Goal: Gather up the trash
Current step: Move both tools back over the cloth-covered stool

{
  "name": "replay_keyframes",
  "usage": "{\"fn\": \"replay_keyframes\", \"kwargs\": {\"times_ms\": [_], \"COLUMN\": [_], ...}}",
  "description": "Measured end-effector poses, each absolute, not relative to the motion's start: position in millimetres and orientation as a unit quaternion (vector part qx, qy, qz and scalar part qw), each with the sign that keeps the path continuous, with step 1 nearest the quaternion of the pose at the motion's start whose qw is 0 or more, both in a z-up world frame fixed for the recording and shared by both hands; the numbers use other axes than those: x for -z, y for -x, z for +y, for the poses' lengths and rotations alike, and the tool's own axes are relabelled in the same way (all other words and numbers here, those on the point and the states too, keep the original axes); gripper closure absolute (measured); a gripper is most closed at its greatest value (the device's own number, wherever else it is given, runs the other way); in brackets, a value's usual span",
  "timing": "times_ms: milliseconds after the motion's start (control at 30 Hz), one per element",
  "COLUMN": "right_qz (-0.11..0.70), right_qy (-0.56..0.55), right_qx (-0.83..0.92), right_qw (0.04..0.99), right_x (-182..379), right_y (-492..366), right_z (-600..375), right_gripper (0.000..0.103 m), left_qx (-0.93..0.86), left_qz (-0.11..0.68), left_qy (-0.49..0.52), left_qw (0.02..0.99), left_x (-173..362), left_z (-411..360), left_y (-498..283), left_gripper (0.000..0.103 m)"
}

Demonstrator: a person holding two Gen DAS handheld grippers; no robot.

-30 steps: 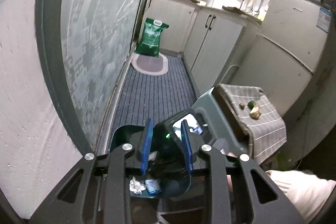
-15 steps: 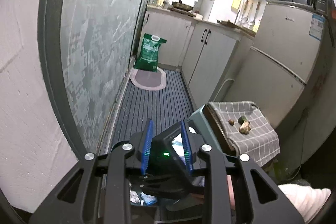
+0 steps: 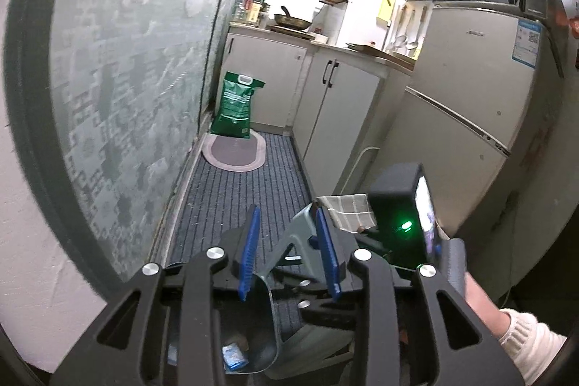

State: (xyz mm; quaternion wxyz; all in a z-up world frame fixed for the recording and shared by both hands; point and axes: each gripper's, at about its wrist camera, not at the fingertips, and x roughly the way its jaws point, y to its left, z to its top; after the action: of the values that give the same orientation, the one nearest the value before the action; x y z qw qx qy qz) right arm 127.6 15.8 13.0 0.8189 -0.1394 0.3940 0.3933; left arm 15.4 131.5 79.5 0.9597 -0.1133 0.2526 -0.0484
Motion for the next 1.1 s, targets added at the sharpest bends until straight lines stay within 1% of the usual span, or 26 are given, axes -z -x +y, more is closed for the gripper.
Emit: {"fn": "replay_keyframes", "kwargs": {"times_ms": [200,400,700,867,967,1000,1033,1100], "right_qz": [0.389,0.378,0.394,0.399,0.407,0.409,0.411,0.417], "right_qy": [0.111,0.114,0.120,0.124,0.124,0.124,0.122,0.111], "right_qx": [-0.368,-0.338,-0.289,-0.274,-0.269,-0.266,-0.263,-0.263], "right_qw": [0.837,0.854,0.864,0.866,0.864,0.864,0.864,0.863], "right_x": [-21.7,-21.6,1.0,9.8,16.2,19.3,21.1,25.8], "right_y": [-148.4,-154.9,-172.4,-173.0,-175.3,-176.5,-177.1,-179.7], "right_z": [-32.3,-65.9,-117.1,-130.5,-135.0,-136.9,-137.8,-141.0], "right_gripper": [0.039,0.039,0.039,0.039,0.039,0.040,0.044,0.047], "left_qx": [0.058,0.062,0.067,0.077,0.079,0.079,0.078,0.079], "left_qz": [0.266,0.276,0.292,0.301,0.308,0.311,0.314,0.318], "left_qy": [0.098,0.088,0.074,0.065,0.059,0.057,0.054,0.052], "left_qw": [0.957,0.955,0.951,0.948,0.946,0.945,0.945,0.943], "left_x": [-73.4,-67.2,-57.4,-52.5,-46.9,-44.6,-42.4,-38.6], "left_z": [103.1,82.8,56.6,41.0,32.9,30.5,28.1,25.9], "left_y": [-32.3,-47.8,-65.8,-74.6,-79.4,-81.6,-83.8,-87.5], "left_gripper": [0.066,0.061,0.059,0.059,0.057,0.057,0.057,0.057]}}
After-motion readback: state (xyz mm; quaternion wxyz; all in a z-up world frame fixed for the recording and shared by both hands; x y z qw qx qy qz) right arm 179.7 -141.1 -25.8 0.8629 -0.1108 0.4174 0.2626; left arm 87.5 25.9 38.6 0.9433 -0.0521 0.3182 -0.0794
